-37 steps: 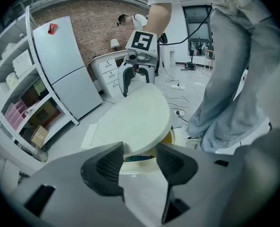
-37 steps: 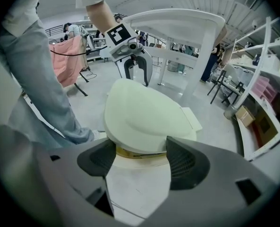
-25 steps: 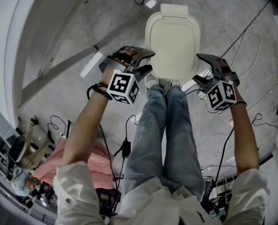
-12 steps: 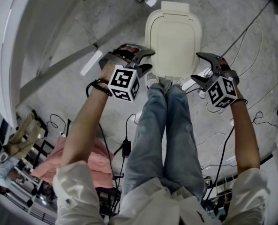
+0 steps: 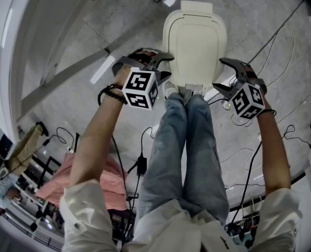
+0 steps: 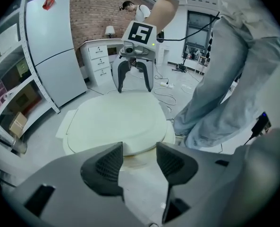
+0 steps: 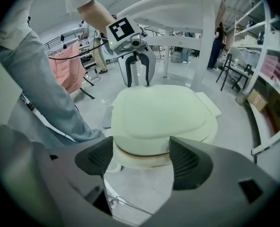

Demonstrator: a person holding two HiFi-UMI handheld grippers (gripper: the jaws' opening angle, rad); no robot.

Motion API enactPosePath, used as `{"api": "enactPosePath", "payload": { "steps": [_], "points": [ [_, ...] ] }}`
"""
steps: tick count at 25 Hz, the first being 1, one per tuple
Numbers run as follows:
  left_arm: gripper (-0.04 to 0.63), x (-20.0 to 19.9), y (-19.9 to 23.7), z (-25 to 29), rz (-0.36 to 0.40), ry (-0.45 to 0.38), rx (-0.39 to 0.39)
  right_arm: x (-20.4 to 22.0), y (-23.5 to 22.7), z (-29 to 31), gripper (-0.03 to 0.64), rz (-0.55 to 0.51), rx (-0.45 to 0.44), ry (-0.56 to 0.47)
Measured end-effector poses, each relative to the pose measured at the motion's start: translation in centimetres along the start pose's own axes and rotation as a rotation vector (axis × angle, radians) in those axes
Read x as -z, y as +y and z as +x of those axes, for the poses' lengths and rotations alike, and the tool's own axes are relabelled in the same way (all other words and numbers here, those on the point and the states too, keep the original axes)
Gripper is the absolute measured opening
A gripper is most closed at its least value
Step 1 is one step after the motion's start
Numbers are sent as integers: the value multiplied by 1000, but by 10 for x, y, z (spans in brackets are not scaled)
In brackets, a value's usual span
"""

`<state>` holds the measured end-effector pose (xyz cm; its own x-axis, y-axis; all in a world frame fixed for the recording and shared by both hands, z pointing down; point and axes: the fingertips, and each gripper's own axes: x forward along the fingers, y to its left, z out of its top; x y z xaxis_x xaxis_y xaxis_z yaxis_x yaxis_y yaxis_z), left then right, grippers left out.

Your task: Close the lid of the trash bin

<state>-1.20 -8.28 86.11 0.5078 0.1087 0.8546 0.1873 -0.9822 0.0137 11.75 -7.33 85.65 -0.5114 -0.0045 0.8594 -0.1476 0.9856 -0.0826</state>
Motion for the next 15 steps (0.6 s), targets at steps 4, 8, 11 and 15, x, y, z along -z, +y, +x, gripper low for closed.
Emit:
{"api": "enactPosePath", "payload": {
  "steps": [4,8,11,15],
  "points": [
    [217,0,3,1,-82,-23,15,-1,-2,2,374,46,-1,-17],
    [197,-1,5,2,-116,-30,3,-3,-5,2,356,78,6,-24],
    [196,0,5,4,-129,-30,0,-3,-8,3,339,106,12,-38],
    [195,1,5,7,-126,-18,-2,-2,-9,4,334,120,22,-45]
  ]
}}
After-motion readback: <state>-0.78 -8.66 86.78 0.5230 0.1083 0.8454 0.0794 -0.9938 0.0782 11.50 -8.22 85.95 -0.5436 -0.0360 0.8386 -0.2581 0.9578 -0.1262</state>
